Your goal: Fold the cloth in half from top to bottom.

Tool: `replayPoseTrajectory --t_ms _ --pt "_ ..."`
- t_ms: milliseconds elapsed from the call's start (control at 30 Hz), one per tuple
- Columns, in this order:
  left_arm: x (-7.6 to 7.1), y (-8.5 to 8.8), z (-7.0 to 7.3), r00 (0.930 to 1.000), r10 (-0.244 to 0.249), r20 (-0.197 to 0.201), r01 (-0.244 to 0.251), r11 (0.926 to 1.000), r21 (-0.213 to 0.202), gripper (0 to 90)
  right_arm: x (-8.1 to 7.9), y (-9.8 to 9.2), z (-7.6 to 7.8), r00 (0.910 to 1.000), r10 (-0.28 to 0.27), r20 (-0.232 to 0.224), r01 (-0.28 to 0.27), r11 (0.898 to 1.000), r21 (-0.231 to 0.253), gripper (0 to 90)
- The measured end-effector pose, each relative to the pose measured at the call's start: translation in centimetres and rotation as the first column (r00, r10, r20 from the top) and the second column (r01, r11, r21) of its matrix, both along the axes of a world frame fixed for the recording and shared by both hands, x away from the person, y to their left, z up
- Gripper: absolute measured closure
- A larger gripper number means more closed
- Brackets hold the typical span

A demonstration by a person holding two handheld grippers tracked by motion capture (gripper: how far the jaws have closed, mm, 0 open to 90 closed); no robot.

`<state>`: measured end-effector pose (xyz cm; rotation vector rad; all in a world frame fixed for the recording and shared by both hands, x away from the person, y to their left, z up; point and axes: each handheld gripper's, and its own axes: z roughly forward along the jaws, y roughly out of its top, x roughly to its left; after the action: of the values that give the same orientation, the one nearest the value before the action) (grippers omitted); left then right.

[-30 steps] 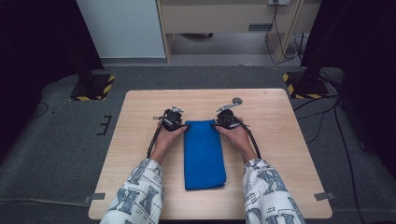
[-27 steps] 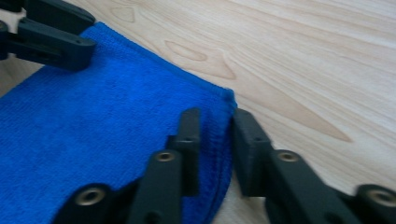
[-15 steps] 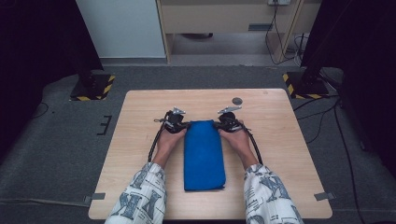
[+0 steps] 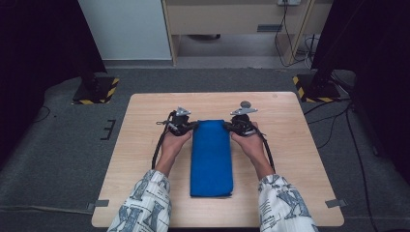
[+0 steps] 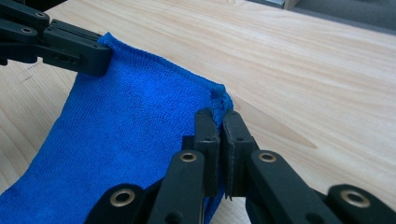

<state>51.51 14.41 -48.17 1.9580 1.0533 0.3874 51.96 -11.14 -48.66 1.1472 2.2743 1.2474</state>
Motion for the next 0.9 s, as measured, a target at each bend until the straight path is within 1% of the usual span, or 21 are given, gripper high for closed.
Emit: replayPoseTrajectory --t_ms 167,200,267,367,400,433,500,600,633,667,733,833,900 --pt "-0.2 0.1 0.6 0.9997 0.009 0.021 -0.009 0.9999 -0.012 85.1 0.2 0.1 0.9 0.9998 0.010 0.016 -0.010 1.000 -0.011 86.8" --pt "-0.2 0.1 0.6 0.9997 0.009 0.021 -0.009 0.9999 -0.012 85.1 0.2 0.1 0.9 0.9998 0.010 0.016 -0.010 1.000 -0.011 86.8" --pt "-0.1 0.1 1.2 0.9997 0.003 0.024 -0.002 0.9999 -0.014 85.3 0.3 0.2 1.5 0.9995 0.017 0.027 -0.017 0.999 -0.029 86.8" --pt "-0.1 0.1 1.8 0.9994 0.002 0.035 -0.001 0.9999 -0.016 85.4 0.5 0.3 2.1 0.9991 0.017 0.038 -0.016 0.999 -0.028 86.8" --pt "-0.1 0.1 1.8 0.9994 0.002 0.035 -0.001 0.9999 -0.016 85.4 0.5 0.3 2.1 0.9991 0.017 0.038 -0.016 0.999 -0.028 86.8" --pt "0.0 0.1 2.1 0.9992 0.005 0.040 -0.004 0.9998 -0.021 85.4 0.5 0.3 2.5 0.9990 0.013 0.044 -0.012 1.000 -0.020 86.8" --pt "0.0 0.1 2.2 0.9990 0.009 0.044 -0.008 0.9997 -0.024 85.4 0.6 0.3 2.7 0.9985 0.015 0.052 -0.014 1.000 -0.023 86.8" --pt "0.0 0.1 2.4 0.9988 0.011 0.047 -0.009 0.9996 -0.028 85.4 0.6 0.2 3.0 0.9984 0.015 0.055 -0.013 1.000 -0.021 86.8" --pt "0.0 0.0 2.6 0.9983 0.011 0.057 -0.010 0.9996 -0.025 85.4 0.6 0.1 3.2 0.9981 0.016 0.059 -0.015 1.000 -0.021 86.8" --pt "0.0 0.0 2.6 0.9983 0.011 0.057 -0.010 0.9996 -0.025 85.4 0.6 0.1 3.2 0.9981 0.016 0.059 -0.015 1.000 -0.021 86.8" --pt "0.0 0.0 2.8 0.9981 0.012 0.060 -0.010 0.9994 -0.032 85.4 0.6 0.1 3.4 0.9982 0.015 0.057 -0.014 1.000 -0.021 86.8" --pt "0.1 -0.1 2.9 0.9982 0.009 0.059 -0.008 0.9996 -0.027 85.5 0.8 0.1 3.7 0.9977 0.015 0.066 -0.013 1.000 -0.023 86.7" --pt "0.2 -0.1 3.3 0.9978 0.010 0.066 -0.008 0.9997 -0.025 85.6 1.0 0.2 3.9 0.9973 0.017 0.071 -0.015 1.000 -0.024 86.7"
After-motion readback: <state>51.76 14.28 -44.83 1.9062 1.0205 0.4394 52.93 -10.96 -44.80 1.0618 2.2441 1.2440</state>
